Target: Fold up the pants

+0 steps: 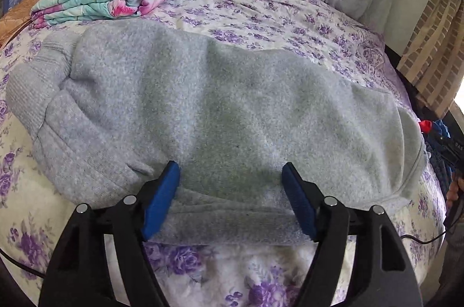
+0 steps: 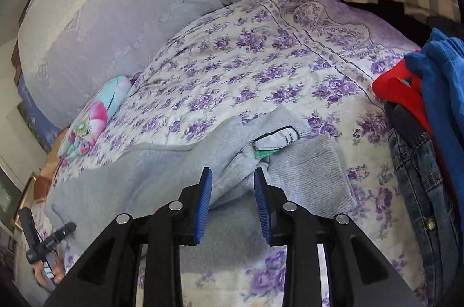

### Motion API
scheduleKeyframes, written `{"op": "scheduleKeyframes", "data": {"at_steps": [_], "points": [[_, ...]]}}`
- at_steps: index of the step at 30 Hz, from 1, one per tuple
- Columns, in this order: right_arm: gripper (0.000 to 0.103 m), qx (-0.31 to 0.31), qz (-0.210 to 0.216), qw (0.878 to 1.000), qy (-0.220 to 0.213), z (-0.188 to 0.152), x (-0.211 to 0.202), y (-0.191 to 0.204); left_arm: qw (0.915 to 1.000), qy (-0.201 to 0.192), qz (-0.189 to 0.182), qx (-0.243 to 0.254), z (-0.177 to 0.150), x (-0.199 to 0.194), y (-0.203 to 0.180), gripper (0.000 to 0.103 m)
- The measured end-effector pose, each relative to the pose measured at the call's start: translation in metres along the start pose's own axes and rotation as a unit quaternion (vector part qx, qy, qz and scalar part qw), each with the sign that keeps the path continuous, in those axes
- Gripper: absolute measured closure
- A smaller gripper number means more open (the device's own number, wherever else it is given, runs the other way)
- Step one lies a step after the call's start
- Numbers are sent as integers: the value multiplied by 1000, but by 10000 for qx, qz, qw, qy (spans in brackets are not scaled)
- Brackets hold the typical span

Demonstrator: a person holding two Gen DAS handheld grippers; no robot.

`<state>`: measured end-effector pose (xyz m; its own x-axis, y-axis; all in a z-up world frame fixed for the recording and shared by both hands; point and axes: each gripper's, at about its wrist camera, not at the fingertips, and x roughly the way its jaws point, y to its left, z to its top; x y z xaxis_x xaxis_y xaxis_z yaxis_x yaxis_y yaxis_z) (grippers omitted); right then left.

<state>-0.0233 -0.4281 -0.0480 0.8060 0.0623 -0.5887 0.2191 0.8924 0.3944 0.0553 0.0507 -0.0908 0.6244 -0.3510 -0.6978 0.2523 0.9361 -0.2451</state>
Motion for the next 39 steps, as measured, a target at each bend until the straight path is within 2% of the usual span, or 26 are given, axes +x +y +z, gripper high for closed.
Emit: {"op": "scheduleKeyframes", "data": {"at_steps": [6,9,14,17,18,21,23,26,28,30,32,36,39], "points": [[71,434,54,9977,515,9,47,-10,10000,19,-5,47,-2,4,6,28],[67,594,27,9968,539,10,52,-11,10000,16,-8,46,-2,4,5,28],[67,486,-79,9977,476,2,40,-10,10000,20,10,70,-1,6,4,27],[67,429,-128,9976,525,8,52,-10,9998,43,73,162,-1,9,0,23],[68,349,-158,9977,552,10,60,-8,9997,45,110,191,-1,9,-1,23],[84,-195,-383,9978,501,10,72,7,9998,34,70,161,0,9,0,23],[88,-443,-336,9981,278,11,62,18,9999,31,58,149,0,9,1,23],[88,-588,-310,9976,-193,14,17,25,9999,30,52,148,0,8,1,23],[88,-640,-275,9970,-341,13,-19,26,9999,28,44,141,0,8,2,23],[88,-772,-476,9953,-353,4,-45,23,9999,22,25,123,1,8,3,23],[88,-745,-648,9951,-71,-8,-45,11,9999,16,0,99,1,7,4,23],[83,-333,-848,9943,550,-34,7,-28,10000,0,-24,73,2,7,6,23],[78,-197,-792,9950,568,-33,9,-30,10000,-25,-45,15,3,6,8,24]]}}
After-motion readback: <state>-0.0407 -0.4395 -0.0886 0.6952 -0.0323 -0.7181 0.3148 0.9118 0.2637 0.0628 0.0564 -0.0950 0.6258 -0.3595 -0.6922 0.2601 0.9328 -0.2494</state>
